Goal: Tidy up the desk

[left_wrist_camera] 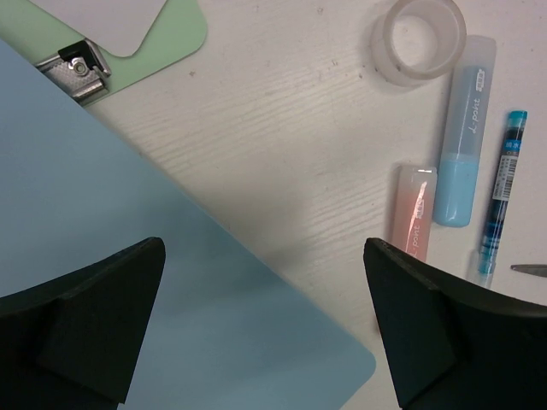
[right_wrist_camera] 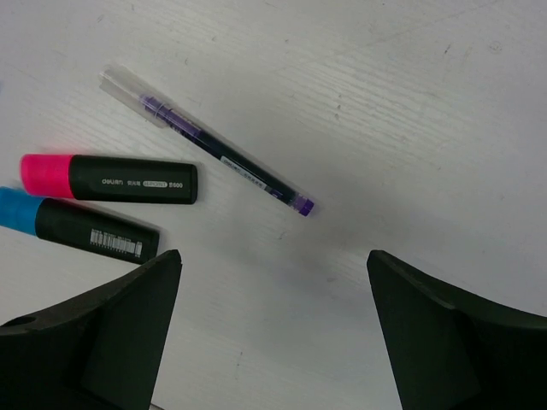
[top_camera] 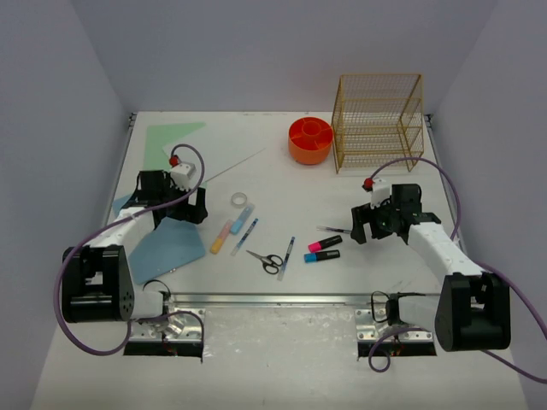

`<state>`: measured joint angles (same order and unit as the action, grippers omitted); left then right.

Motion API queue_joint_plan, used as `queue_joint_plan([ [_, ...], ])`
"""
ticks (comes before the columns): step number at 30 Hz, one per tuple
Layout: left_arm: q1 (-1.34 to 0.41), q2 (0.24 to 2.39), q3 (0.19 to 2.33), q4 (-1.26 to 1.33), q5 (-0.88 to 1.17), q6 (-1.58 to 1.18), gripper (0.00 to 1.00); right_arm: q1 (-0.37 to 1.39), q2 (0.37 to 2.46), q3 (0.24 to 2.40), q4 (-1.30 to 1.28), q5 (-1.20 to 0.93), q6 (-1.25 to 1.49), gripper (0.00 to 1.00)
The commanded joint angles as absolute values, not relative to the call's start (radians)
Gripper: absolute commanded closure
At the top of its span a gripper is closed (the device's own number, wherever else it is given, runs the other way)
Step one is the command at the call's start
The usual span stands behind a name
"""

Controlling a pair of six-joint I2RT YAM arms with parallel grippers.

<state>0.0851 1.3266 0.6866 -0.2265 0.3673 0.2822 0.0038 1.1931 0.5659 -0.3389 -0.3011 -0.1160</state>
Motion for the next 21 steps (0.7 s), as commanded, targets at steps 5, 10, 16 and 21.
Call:
queue_joint_plan([
  [5, 0.052, 1.319, 0.699, -0.213, 0.393, 0.305, 0.00, 0.098, 1.227, 0.680, -0.401, -0.241, -0.256, 0.19],
  [10, 0.044, 1.324, 0.704, -0.216, 0.393, 0.306, 0.00, 0.193, 1.322, 0.860, -0.527, -0.170, -0.376, 0.04],
  [16, 0.032, 1.318, 0.706, -0.222, 0.407, 0.314, 0.00, 0.292, 1.550, 1.191, -0.786, -0.157, -0.565, 0.15],
  [21, 0.030, 1.312, 0.704, -0.232, 0.405, 0.320, 0.00, 0.375, 1.775, 1.390, -0.974, -0.101, -0.652, 0.25],
])
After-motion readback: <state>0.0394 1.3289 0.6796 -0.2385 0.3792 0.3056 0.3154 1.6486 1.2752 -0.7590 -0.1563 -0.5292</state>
